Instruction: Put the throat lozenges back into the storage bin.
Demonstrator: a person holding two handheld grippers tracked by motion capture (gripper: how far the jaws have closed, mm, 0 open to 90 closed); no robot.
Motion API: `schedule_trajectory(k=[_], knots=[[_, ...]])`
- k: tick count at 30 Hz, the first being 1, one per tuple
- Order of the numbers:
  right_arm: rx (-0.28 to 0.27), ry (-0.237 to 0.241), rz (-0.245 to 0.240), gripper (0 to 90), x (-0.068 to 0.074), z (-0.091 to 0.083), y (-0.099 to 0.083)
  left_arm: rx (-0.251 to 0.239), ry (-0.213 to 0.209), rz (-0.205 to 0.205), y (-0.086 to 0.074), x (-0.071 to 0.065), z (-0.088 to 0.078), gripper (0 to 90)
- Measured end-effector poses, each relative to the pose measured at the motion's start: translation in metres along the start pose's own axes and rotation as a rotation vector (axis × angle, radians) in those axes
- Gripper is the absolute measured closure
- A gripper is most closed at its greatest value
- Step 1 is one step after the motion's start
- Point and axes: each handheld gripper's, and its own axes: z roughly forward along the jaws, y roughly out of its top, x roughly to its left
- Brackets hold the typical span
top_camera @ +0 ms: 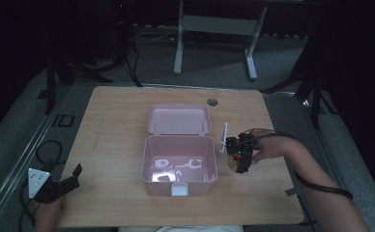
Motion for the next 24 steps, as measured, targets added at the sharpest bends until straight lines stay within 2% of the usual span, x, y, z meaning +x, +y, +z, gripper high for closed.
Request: schedule_trajectory(k=[7, 16, 24], knots=[[0.010, -0.043, -0.015, 20.1, 0.012, -0.027, 0.006, 0.003, -0.001, 0.001, 0.000, 0.000, 0.000, 2.5], [-0.018, -0.034, -0.041, 20.1, 0.024, -0.059, 0.022, 0.003, 0.001, 0.000, 0.000, 0.000, 0.000, 2.5], [-0.038, -0.035, -0.073, 20.1, 0.033, -0.073, 0.041, 0.001, -0.001, 0.001, 0.000, 0.000, 0.000, 2.5]])
